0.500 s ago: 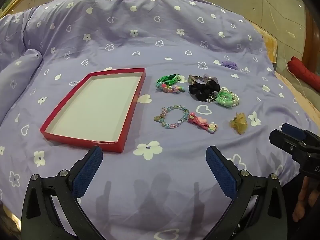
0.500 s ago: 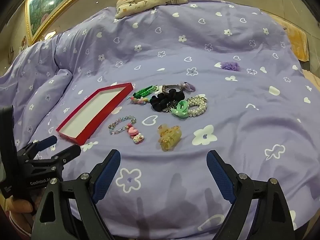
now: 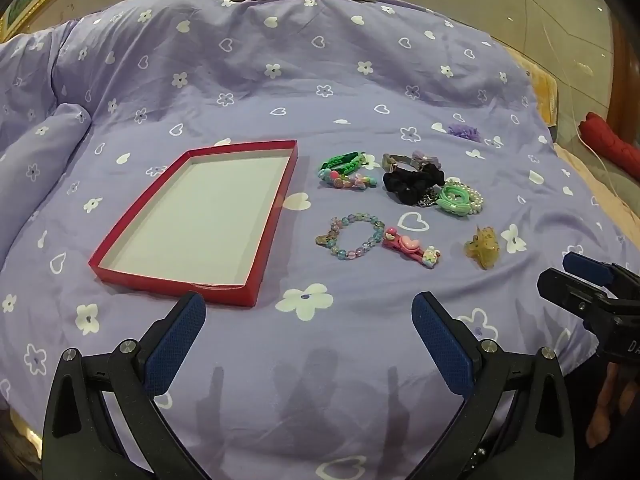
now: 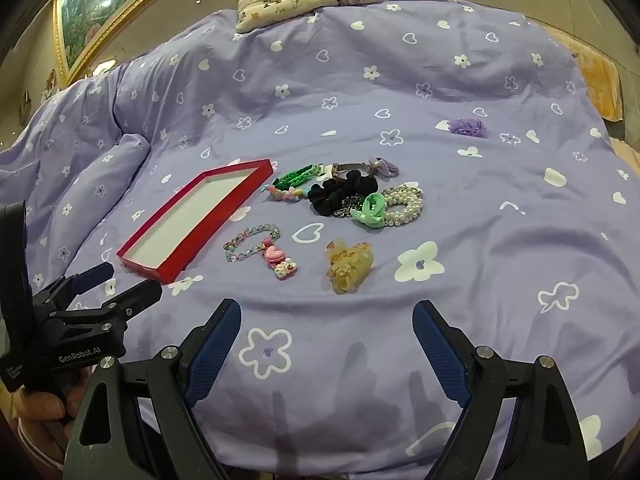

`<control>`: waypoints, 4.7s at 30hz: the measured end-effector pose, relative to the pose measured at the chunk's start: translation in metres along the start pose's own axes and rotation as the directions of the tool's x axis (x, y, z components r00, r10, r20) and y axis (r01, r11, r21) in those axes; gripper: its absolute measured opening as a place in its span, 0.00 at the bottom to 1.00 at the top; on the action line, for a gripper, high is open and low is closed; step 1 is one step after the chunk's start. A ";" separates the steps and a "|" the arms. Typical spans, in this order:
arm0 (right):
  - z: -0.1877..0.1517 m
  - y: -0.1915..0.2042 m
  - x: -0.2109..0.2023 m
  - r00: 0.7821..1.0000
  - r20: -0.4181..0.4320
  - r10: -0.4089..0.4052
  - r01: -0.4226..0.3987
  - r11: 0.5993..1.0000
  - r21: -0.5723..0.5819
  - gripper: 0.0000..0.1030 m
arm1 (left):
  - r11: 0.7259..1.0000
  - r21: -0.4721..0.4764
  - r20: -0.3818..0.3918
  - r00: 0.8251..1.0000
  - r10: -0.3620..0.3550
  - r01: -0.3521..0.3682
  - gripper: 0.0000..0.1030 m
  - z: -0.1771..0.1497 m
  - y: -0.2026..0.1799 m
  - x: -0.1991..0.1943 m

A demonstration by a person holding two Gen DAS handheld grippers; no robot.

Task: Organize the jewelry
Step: 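Move both tools toward the beaded bracelet and amber claw clip, then grasp the beaded bracelet with the left tool while the right tool grasps the amber claw clip, then carry both items into the red tray and open both tools to release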

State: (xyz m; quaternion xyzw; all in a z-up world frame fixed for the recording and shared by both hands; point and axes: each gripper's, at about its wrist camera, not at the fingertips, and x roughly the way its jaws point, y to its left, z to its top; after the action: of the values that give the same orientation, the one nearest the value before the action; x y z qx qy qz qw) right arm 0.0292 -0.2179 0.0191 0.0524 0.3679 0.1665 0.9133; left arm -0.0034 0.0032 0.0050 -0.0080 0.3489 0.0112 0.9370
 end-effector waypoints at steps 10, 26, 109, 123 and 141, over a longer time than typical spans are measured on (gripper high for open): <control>-0.001 0.004 0.000 1.000 0.002 0.000 0.000 1.000 -0.001 0.86 | 1.000 0.007 0.002 1.000 0.007 -0.007 1.00 0.000 -0.004 -0.001; 0.000 0.006 0.001 1.000 0.003 0.019 -0.019 1.000 -0.002 0.86 | 1.000 0.016 0.001 1.000 0.004 -0.004 1.00 -0.003 -0.009 0.001; 0.034 -0.024 0.085 0.989 -0.144 0.038 -0.032 0.999 0.044 0.38 | 0.917 0.220 -0.242 0.929 -0.280 0.334 0.06 0.057 -0.024 0.116; 0.063 0.015 0.078 0.987 -0.109 0.120 -0.122 0.993 -0.009 0.38 | 0.948 0.063 -0.097 0.948 -0.304 0.311 0.06 0.087 0.026 0.064; 0.093 0.144 0.125 0.930 -0.178 0.321 -0.351 0.920 -0.172 0.38 | 0.982 -0.103 -0.032 0.987 -0.160 0.156 0.06 0.092 0.134 0.054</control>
State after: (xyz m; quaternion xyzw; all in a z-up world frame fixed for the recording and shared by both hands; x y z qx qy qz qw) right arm 0.1394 -0.0370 0.0363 0.0102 0.4006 0.3608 0.8422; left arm 0.0942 0.1404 0.0384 -0.0826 0.3648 -0.0458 0.9263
